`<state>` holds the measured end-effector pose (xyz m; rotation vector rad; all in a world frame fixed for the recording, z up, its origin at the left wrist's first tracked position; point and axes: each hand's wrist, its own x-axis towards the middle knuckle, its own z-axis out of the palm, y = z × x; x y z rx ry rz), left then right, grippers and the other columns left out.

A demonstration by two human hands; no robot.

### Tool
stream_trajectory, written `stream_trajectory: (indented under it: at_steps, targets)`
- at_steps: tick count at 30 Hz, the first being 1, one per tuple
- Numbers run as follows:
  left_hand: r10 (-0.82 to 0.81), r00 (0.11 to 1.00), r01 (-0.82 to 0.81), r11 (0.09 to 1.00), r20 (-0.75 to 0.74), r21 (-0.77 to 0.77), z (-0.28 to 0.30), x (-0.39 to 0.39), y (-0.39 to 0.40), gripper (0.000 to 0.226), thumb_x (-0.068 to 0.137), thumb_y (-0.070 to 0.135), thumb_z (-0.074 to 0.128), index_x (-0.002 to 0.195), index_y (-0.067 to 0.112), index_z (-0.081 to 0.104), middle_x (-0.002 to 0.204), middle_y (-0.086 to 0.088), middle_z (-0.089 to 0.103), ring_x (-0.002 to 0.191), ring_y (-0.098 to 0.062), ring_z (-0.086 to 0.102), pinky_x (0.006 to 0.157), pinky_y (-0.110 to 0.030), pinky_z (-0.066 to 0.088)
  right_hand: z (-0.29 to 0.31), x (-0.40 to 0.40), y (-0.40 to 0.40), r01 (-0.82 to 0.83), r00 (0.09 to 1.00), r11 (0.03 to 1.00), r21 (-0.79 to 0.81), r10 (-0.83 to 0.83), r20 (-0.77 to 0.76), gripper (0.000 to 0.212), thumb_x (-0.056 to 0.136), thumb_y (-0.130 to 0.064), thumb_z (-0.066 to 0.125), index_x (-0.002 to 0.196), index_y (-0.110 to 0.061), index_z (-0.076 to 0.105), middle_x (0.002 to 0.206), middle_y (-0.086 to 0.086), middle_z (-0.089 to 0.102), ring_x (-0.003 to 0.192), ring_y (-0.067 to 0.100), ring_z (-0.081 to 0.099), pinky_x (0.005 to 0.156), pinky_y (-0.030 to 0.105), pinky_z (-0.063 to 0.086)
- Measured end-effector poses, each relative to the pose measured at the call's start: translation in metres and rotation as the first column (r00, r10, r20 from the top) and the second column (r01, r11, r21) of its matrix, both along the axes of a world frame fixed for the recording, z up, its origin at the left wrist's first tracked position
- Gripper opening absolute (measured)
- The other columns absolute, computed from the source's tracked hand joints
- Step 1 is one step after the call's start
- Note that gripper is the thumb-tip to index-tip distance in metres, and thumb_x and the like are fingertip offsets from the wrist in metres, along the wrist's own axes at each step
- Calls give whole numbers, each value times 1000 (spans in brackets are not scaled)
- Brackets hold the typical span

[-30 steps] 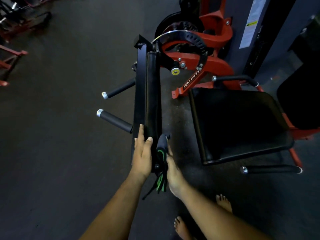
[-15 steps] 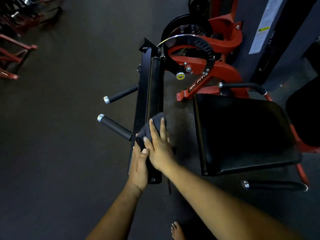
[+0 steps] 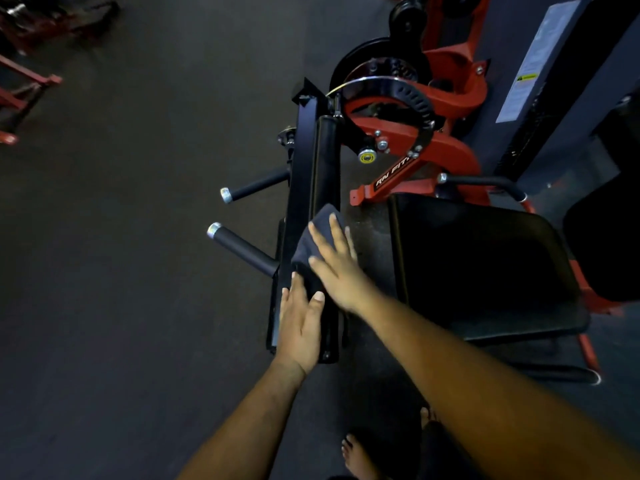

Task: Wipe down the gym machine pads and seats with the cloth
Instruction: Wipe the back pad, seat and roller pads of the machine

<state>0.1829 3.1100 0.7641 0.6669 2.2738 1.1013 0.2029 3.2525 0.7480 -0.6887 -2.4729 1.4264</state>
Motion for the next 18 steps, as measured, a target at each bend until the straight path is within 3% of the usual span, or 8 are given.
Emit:
stream_trajectory:
  at_steps: [4,6,10,12,15,18]
  targets:
    - [-100,993,98,994,-54,-46,8,2,2,83,90,69,22,162,31,4,164,20,-2,146,10,-13,119,-17,-10,11,-47,40,13,990,996,93,-26,136,63,107,-38,43,163,-35,13,170,-6,-19,153,31,-28,125,52,-6]
    - [-118,990,112,991,-79,-69,8,-2,2,86,91,72,21,163,28,5,165,19,-1,148,8,-10,119,-17,-9,11,-35,29,16,994,995,95,-25,103,61,107,-37,42,163,-33,17,170,-5,-16,153,30,-26,126,51,-6]
    - [-80,994,69,990,-79,-127,5,-8,9,98,90,86,20,163,20,18,169,5,11,157,-15,0,128,-35,2,4,-6,12,-15,1000,997,82,13,23,55,107,-31,47,160,-30,30,168,-10,-8,149,14,-27,124,38,-10]
    - [-88,993,75,986,-81,-147,7,-11,16,95,91,83,22,163,22,10,164,13,3,151,-4,-9,126,-28,-2,3,-22,27,6,998,998,57,-10,57,56,104,-34,52,157,-38,34,170,-16,-7,153,19,-26,126,44,1]
    - [-130,976,110,987,-175,-119,10,-30,37,95,87,84,15,162,28,2,164,21,-3,149,9,-12,120,-17,-8,5,-67,58,38,997,987,155,-48,61,59,99,-38,52,155,-43,36,170,-17,-7,153,23,-28,122,58,18]
    - [-142,969,122,986,-201,-111,16,-52,63,90,90,82,17,162,31,1,165,24,-2,150,13,-7,122,-20,-6,7,-100,91,98,994,986,134,-103,27,62,99,-36,55,157,-40,34,171,-14,-7,154,28,-24,124,54,15]
